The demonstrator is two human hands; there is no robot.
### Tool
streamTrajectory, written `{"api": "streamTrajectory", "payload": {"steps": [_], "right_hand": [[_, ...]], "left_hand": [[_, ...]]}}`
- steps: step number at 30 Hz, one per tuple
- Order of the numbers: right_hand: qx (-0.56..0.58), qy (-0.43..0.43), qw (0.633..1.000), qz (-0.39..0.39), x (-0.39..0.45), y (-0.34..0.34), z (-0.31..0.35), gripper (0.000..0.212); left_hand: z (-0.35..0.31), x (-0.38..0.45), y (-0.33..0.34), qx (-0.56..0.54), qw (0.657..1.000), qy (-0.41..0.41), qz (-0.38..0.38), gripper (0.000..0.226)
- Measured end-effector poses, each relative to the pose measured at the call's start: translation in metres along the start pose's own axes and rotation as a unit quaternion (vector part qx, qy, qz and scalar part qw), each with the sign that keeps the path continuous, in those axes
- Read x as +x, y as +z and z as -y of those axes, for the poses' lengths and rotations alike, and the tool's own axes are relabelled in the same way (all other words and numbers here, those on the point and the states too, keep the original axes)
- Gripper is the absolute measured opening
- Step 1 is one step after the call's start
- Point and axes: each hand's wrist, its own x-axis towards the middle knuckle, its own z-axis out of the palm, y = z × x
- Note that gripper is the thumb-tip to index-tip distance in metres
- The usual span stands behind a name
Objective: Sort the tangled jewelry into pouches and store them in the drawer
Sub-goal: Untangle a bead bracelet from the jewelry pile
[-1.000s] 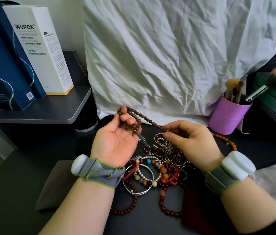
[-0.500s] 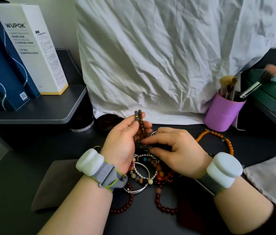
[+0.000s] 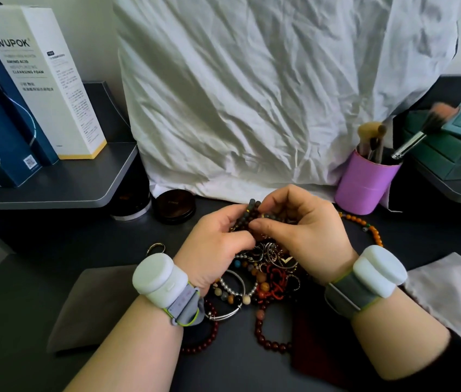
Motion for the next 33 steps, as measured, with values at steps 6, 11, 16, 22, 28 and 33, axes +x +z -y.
{"api": "streamTrajectory", "payload": {"steps": [6,11,16,22,28,33], "right_hand": [[0.011,0.0,1.0,-0.017,0.002,-0.004,0.003,0.021],[0.021,0.016,1.0,-0.006,0.005,-0.005,-0.001,0.03],[-0.028,0.006,0.999,-0.023,0.006,-0.006,-0.006,0.029],[-0.128,-0.049,0.99,0.022,0.006,-0.004,-0.005,0.032],[-0.176,-0.043,0.98,0.088,0.005,-0.006,-0.004,0.032],[-0.189,-0.039,0.976,0.099,0.005,-0.007,-0.006,0.033]], "left_hand": [[0.005,0.002,0.001,0.129,0.99,0.025,-0.055,0.018],[0.002,0.004,0.003,-0.021,0.995,0.016,-0.098,0.02],[-0.009,0.006,0.0,-0.253,0.96,-0.039,-0.116,0.022],[-0.012,0.007,-0.005,-0.294,0.942,-0.104,-0.125,0.022],[-0.01,0.008,-0.01,-0.309,0.935,-0.117,-0.13,0.021],[-0.008,0.01,-0.013,-0.28,0.939,-0.099,-0.171,0.021]]}}
